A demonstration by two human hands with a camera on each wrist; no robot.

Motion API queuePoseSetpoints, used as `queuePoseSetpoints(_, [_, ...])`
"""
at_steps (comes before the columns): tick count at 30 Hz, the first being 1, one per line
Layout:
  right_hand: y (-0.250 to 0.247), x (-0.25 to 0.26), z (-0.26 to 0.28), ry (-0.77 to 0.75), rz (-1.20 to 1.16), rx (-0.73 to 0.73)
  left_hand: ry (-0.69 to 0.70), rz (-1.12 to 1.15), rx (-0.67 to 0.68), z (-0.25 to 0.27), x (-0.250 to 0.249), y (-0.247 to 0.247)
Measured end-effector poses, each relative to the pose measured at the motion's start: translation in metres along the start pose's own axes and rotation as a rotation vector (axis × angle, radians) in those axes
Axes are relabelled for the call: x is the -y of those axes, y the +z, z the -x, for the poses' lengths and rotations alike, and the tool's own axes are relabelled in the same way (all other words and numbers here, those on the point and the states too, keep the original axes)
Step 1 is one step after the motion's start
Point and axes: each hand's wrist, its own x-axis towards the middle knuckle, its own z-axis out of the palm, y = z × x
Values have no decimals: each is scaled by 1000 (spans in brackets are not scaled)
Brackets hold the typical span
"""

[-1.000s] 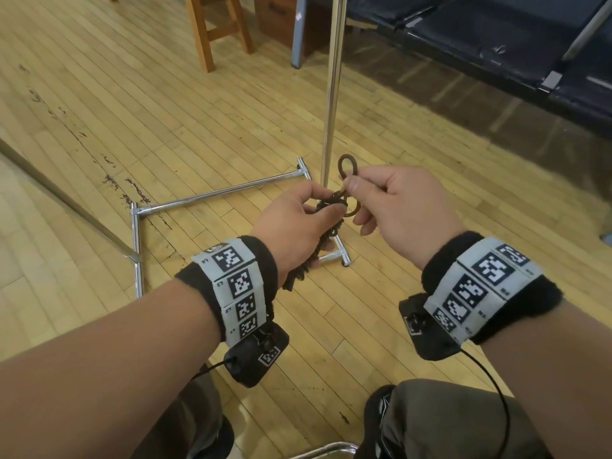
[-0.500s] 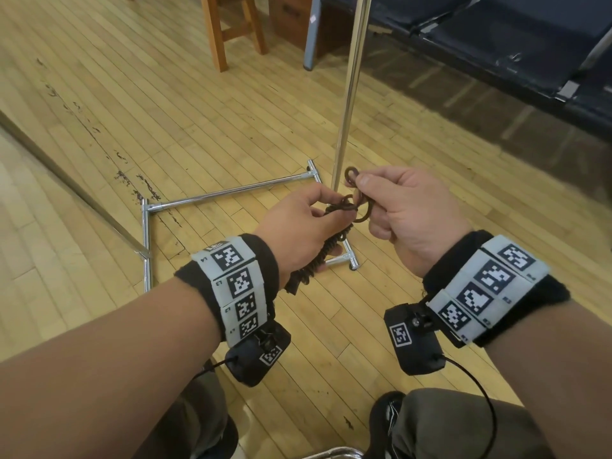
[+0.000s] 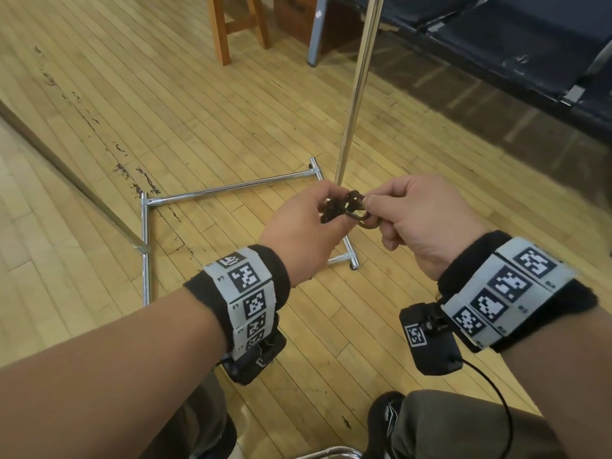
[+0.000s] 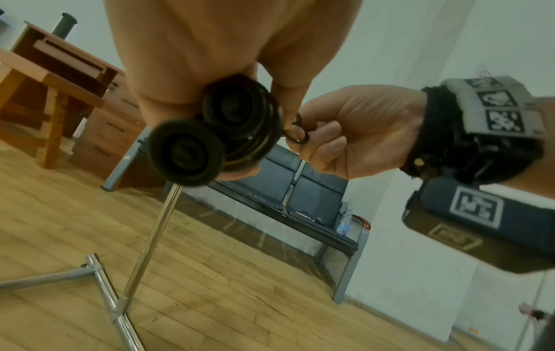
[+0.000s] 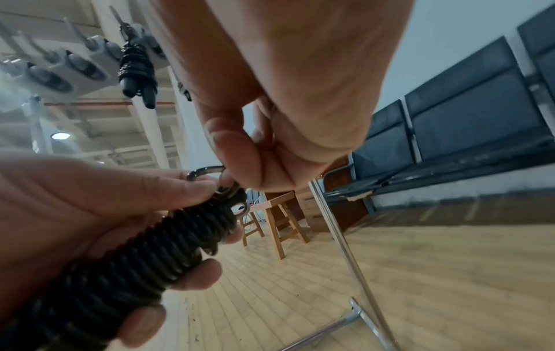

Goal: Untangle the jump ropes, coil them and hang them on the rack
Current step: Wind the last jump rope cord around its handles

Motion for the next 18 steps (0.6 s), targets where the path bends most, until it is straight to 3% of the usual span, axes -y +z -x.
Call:
queuePoseSetpoints(11, [4,3,4,118,-329,21,161,-160,8,-3,-3,-6])
queuePoseSetpoints(18, [-1,6,3,113,-360,153,98,-21,92,4,-2,-14])
